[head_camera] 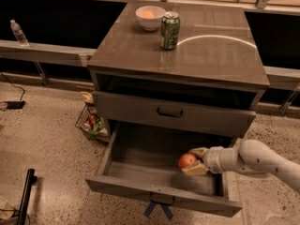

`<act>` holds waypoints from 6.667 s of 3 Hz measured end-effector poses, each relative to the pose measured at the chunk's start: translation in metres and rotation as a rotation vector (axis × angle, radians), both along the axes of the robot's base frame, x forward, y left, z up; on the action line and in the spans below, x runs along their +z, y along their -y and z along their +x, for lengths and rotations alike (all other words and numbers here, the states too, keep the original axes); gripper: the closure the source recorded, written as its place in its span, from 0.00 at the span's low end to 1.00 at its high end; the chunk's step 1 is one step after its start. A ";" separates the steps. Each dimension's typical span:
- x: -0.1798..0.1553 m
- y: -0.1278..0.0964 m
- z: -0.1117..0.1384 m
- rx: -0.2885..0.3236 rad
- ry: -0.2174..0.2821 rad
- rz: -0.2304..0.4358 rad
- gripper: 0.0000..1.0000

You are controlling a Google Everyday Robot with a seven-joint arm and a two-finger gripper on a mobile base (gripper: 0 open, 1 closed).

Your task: Pick apple from middle drawer and place on counter

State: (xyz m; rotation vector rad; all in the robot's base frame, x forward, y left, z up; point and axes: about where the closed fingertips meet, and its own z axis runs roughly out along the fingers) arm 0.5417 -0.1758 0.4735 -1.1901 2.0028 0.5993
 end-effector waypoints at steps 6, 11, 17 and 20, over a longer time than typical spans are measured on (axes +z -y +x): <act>0.355 0.054 -0.047 0.112 0.152 0.007 1.00; 0.459 0.055 0.157 -0.141 0.251 -0.075 1.00; 0.389 0.090 0.241 -0.334 0.124 -0.101 0.00; 0.492 0.100 0.124 -0.228 0.342 0.084 0.00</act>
Offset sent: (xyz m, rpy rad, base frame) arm -0.0650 -0.0559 0.2610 -0.0034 -0.0808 0.1134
